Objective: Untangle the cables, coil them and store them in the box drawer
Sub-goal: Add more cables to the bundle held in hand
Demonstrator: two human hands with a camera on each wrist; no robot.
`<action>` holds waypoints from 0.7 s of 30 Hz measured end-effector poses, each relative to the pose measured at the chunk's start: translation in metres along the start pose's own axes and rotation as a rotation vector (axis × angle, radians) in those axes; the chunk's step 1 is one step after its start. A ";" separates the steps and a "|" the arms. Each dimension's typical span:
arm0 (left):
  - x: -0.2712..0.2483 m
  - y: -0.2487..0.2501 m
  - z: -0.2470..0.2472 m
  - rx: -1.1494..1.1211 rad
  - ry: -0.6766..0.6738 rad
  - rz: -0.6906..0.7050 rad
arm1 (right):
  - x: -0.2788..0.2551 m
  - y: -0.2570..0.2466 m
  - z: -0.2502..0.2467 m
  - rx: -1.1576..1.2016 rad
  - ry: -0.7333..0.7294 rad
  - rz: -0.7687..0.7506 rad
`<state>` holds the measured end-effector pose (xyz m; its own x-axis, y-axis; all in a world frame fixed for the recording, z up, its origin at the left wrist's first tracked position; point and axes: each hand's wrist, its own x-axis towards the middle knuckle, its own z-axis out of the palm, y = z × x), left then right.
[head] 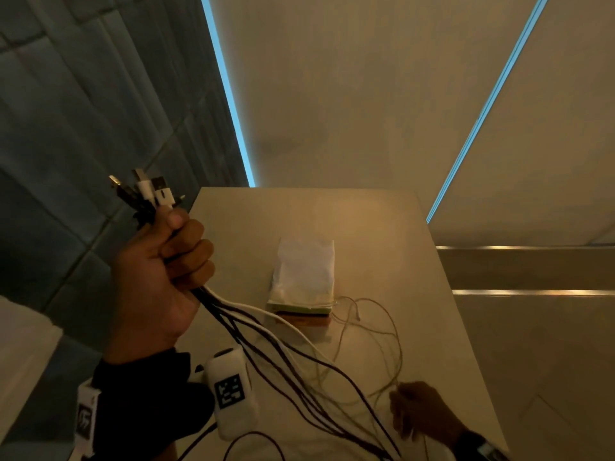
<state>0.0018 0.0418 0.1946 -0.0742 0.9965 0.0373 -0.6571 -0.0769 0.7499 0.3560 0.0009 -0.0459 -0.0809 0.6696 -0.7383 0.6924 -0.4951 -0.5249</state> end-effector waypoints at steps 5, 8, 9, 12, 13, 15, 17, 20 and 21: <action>0.002 0.005 -0.011 -0.286 -0.277 -0.178 | -0.032 -0.060 -0.050 0.015 -0.095 -0.176; -0.005 0.002 0.005 -0.012 -0.064 -0.103 | -0.048 -0.087 -0.069 0.084 -0.099 -0.280; -0.008 0.002 0.012 0.057 -0.017 -0.077 | -0.053 -0.093 -0.073 0.077 -0.093 -0.310; -0.012 0.001 0.017 0.116 0.036 -0.062 | -0.064 -0.105 -0.086 0.074 -0.042 -0.443; -0.013 0.001 0.017 0.123 0.049 -0.072 | -0.065 -0.107 -0.090 0.115 -0.005 -0.523; -0.014 0.002 0.016 0.127 0.065 -0.080 | -0.061 -0.105 -0.096 0.324 0.084 -0.699; -0.015 0.002 0.016 0.127 0.059 -0.076 | -0.044 -0.092 -0.095 0.558 0.127 -0.731; -0.017 0.002 0.017 0.128 0.068 -0.073 | -0.003 -0.064 -0.079 0.249 -0.026 -0.437; -0.017 0.003 0.018 0.125 0.072 -0.071 | 0.007 -0.056 -0.072 -0.016 -0.131 -0.261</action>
<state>0.0146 0.0249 0.2075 -0.0880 0.9941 -0.0628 -0.5648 0.0021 0.8253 0.3678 0.0734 0.0085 -0.3496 0.6952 -0.6281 0.6472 -0.3056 -0.6984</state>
